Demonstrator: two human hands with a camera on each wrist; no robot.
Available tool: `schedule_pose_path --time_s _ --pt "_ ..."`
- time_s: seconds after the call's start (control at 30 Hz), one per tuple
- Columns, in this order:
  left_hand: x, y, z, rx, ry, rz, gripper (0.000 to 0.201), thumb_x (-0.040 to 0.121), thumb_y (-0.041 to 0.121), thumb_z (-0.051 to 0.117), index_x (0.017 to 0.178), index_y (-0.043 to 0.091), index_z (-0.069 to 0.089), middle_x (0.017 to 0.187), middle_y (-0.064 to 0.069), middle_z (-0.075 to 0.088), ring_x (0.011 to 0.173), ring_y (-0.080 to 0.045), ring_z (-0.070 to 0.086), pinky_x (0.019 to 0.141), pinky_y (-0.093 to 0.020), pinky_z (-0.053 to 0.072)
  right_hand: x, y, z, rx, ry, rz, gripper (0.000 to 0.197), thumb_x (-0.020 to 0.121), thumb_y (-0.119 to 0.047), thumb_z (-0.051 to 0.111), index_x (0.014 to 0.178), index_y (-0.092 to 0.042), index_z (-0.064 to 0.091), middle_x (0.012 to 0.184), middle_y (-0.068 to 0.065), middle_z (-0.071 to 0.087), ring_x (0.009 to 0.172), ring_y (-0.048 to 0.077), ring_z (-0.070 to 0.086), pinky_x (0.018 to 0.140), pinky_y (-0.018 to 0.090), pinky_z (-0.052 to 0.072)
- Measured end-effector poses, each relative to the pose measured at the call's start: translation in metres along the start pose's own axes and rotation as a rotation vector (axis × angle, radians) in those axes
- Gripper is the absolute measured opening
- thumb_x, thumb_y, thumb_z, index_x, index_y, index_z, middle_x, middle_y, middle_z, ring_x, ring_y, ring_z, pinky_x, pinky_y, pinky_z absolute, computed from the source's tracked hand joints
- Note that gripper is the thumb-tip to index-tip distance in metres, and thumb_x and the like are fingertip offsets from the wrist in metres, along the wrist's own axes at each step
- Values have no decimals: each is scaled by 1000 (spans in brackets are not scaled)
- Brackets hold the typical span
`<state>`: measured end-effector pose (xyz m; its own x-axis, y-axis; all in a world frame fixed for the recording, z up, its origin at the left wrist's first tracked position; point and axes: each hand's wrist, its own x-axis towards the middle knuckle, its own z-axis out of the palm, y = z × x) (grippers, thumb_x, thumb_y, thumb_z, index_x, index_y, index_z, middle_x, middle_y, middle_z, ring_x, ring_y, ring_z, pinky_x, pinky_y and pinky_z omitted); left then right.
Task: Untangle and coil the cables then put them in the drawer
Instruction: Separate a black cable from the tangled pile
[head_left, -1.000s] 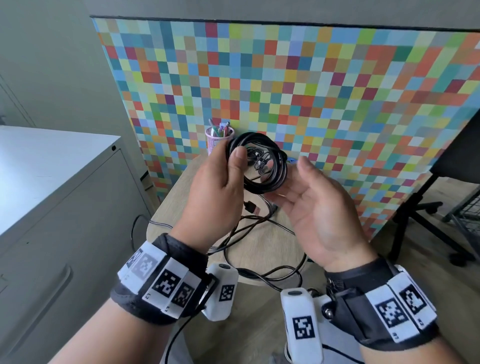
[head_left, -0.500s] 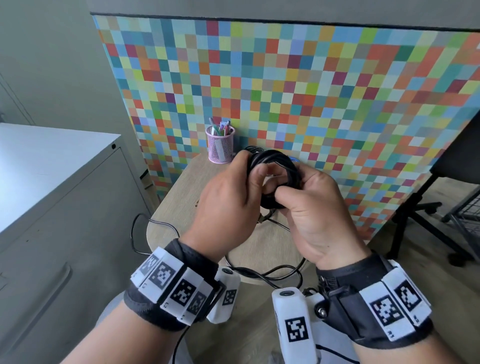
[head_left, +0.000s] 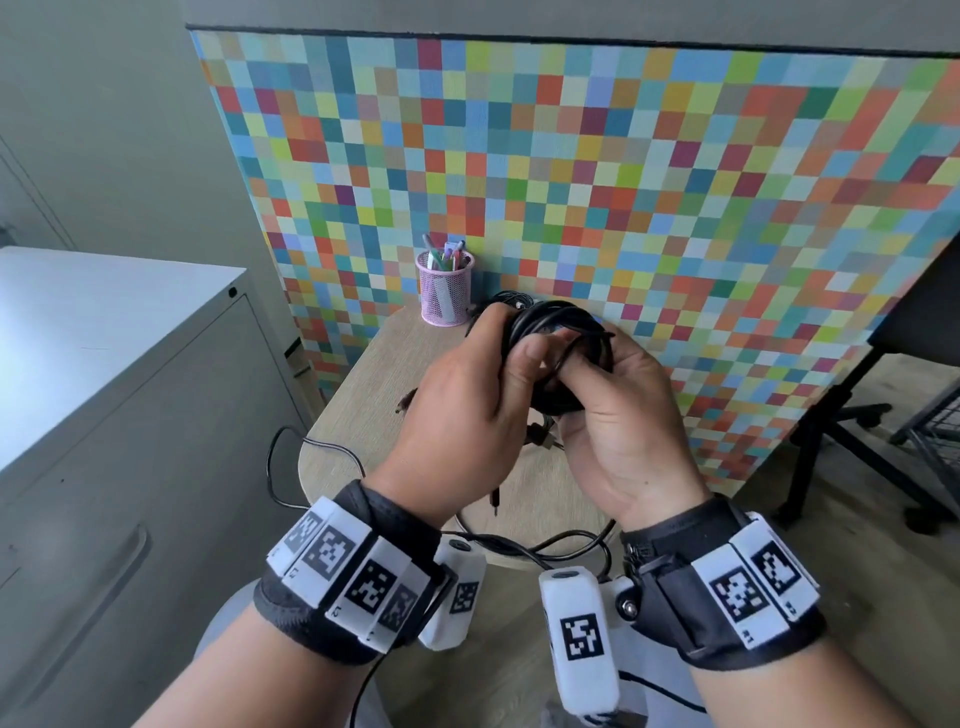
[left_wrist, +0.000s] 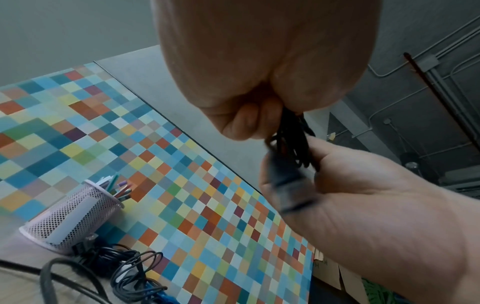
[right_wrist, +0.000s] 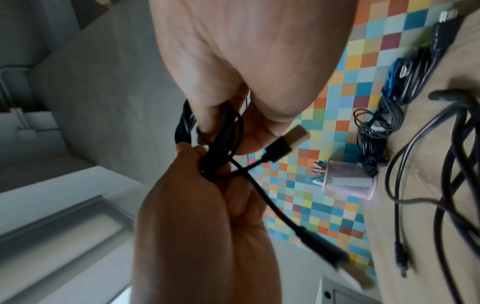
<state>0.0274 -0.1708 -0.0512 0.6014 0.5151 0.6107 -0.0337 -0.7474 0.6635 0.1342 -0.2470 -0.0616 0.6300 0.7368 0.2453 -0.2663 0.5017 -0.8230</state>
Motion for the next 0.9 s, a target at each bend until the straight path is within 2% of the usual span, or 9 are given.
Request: schedule_pose_path --time_s 0.1,0.17,0.3,0.4,0.47,0.53,0.6,0.73,0.9 --pt "1 -2 1 4 35 0 44 104 46 36 98 7 53 88 9 54 77 -14 54 67 -40 44 1 1 -7 -31 -69 69 44 74 -35 85 108 -11 70 107 14 69 103 28 65 88 44 49" --pt "2 -2 1 12 46 -2 42 105 45 36 97 8 53 88 7 56 78 -12 55 67 -37 44 3 1 -12 -35 -145 118 76 69 -47 89 125 -3 62 122 23 60 116 36 57 91 49 47" --pt "3 -2 3 62 80 3 35 106 42 39 92 13 50 77 14 57 75 -9 54 63 -29 42 6 -3 -16 -18 -272 146 100 71 -50 89 144 3 46 133 26 58 118 36 59 88 46 52" --pt "4 -2 3 76 118 -9 34 106 41 40 92 12 50 73 15 55 71 -10 51 59 -29 39 6 0 -15 -2 -234 115 94 67 -48 92 135 3 51 125 25 62 116 37 61 89 46 54" --pt "7 -2 2 97 149 -19 33 107 35 42 95 7 52 69 6 54 66 -16 47 58 -34 38 7 6 -14 -26 -43 6 80 57 -50 97 109 -3 58 102 24 62 96 35 65 78 40 54" --pt "11 -2 0 113 191 -19 31 107 33 42 96 6 52 69 5 53 65 -18 45 59 -37 38 5 10 -13 -124 107 -123 61 53 -53 98 78 -18 55 73 12 52 65 23 51 64 31 43" --pt "14 -1 -2 140 219 -7 29 108 34 40 97 9 51 69 7 52 64 -17 45 60 -38 38 4 11 -9 -185 137 -165 51 58 -54 95 63 -25 53 57 1 44 54 20 36 58 32 36" --pt "14 0 0 194 224 57 31 107 36 39 99 9 51 77 3 57 66 -20 50 61 -43 42 0 8 -2 -186 210 -200 42 66 -46 93 54 -23 59 56 0 47 49 16 36 55 34 33" --pt "11 -1 2 226 181 96 32 106 35 40 107 7 56 90 0 63 75 -20 52 62 -39 40 -3 9 6 -225 181 -190 23 85 -35 76 63 -30 75 54 -15 53 54 11 40 53 34 36"
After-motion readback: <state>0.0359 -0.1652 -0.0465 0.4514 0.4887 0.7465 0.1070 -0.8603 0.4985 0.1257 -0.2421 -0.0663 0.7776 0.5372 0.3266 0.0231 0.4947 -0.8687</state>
